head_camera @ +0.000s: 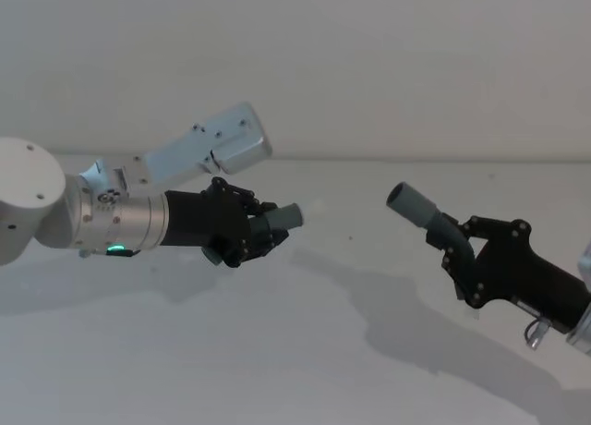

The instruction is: Use both hands to pick up one end of the pipe from the table, align the ends, and insert them.

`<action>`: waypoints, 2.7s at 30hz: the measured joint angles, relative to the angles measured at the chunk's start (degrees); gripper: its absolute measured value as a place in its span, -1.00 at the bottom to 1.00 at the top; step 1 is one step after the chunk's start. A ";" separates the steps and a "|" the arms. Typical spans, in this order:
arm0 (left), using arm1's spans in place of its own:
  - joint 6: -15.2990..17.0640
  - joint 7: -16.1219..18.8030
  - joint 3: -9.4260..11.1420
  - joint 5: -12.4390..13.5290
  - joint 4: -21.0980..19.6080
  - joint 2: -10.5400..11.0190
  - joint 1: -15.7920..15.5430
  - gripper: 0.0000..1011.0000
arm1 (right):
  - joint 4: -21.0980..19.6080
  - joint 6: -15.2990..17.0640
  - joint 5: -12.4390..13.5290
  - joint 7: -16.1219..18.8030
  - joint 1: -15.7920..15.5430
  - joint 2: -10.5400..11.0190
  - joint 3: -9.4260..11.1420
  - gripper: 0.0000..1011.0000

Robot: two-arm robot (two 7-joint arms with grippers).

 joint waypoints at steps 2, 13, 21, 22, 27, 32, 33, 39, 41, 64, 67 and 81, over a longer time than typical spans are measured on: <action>-0.38 -0.77 0.31 -0.01 0.00 0.26 -0.45 -0.30 | 0.18 -1.80 -0.47 0.58 -0.12 0.43 -0.21 -0.69; -1.44 -3.49 1.81 -0.27 -0.21 1.26 -2.15 -0.30 | 0.63 -7.17 -4.18 3.08 -0.26 3.22 -1.55 -0.69; -2.32 -5.38 2.66 -1.14 -0.18 1.61 -2.88 -0.30 | 0.44 -8.86 -8.33 3.78 -0.11 5.29 -2.42 -0.69; -2.40 -5.58 2.75 -1.24 -0.13 1.62 -2.96 -0.30 | 0.38 -8.98 -8.82 3.78 -0.10 5.46 -2.49 -0.69; -2.96 -7.07 3.33 -2.02 0.26 1.72 -3.42 -0.30 | -0.02 -9.77 -12.90 2.69 -0.10 6.17 -2.74 -0.69; -3.32 -8.29 3.93 -2.69 0.71 1.77 -3.89 -0.30 | -0.47 -9.74 -16.97 0.29 -0.37 6.03 -2.72 -0.69; -3.35 -8.43 4.00 -2.77 0.77 1.78 -3.95 -0.30 | -0.53 -9.62 -17.65 -0.21 -0.41 5.94 -2.70 -0.69; -3.38 -9.35 4.63 -3.20 1.13 1.94 -4.42 -0.30 | -0.73 -8.77 -21.23 -3.05 -0.49 5.03 -2.65 -0.69; -3.34 -9.71 4.96 -3.37 1.35 2.06 -4.64 -0.30 | -0.75 -8.52 -22.28 -3.92 -0.44 4.72 -2.67 -0.69; -3.50 -11.46 6.79 -4.38 3.54 2.22 -6.36 -0.30 | -0.50 -7.85 -26.48 -7.39 0.26 4.24 -3.86 -0.69; -3.65 -11.60 7.06 -4.53 3.87 2.17 -6.58 -0.30 | -0.48 -7.74 -26.52 -7.53 0.31 4.25 -3.98 -0.69; -3.80 -11.76 7.86 -5.11 4.44 2.31 -7.18 -0.30 | -0.34 -7.17 -26.64 -8.09 0.55 4.36 -5.02 -0.69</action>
